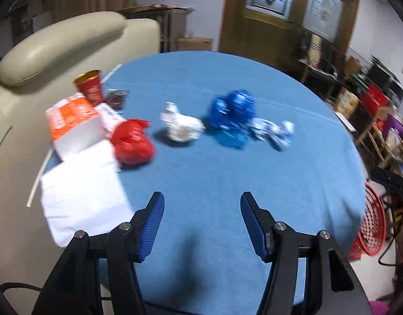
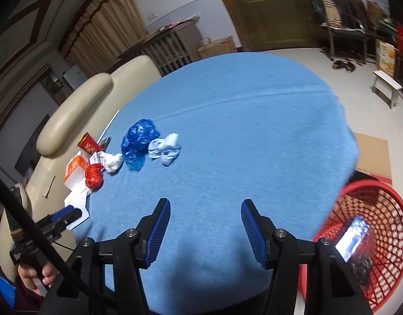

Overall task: Collect trash
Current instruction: 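Move both tools back over the table toward the red bag and white cloth, then grasp the red plastic bag with the left gripper while the right grasps the white cloth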

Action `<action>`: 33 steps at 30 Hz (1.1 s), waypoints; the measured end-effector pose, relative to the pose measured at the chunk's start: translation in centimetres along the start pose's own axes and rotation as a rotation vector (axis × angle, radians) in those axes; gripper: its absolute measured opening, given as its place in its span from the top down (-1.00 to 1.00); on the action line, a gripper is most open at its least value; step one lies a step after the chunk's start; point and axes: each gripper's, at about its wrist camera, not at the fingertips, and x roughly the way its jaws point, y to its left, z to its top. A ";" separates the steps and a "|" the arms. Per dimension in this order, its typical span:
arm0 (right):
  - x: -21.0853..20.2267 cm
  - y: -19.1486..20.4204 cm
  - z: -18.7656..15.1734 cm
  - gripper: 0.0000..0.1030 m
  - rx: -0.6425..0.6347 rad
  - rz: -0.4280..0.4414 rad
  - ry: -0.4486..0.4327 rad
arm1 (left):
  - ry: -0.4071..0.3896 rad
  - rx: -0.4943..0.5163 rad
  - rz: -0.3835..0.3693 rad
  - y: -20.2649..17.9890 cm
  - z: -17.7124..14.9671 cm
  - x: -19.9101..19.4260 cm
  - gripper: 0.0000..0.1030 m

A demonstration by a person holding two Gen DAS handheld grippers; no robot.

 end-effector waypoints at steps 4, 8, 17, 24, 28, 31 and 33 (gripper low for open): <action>1.9 2.1 1.5 -0.16 -0.058 0.009 0.009 | -0.018 -0.039 0.048 2.7 1.5 0.2 -0.19; 3.8 3.6 3.0 -0.16 -0.096 0.024 0.022 | -0.025 -0.080 0.082 5.5 3.0 0.5 -0.19; 7.6 6.1 5.2 -0.16 -0.149 0.045 0.050 | 0.014 -0.109 0.085 7.5 4.9 2.7 -0.19; 10.1 6.5 7.3 -0.16 -0.159 0.049 0.054 | 0.054 -0.114 0.081 7.7 6.7 5.5 -0.19; 11.6 6.6 8.2 -0.16 -0.159 0.051 0.061 | 0.075 -0.078 0.085 7.6 7.7 7.4 -0.19; 12.6 6.5 8.7 -0.16 -0.159 0.055 0.064 | 0.106 -0.072 0.082 8.1 8.3 8.9 -0.19; 13.3 6.3 8.9 -0.16 -0.163 0.064 0.065 | 0.130 -0.075 0.081 8.2 8.5 9.6 -0.11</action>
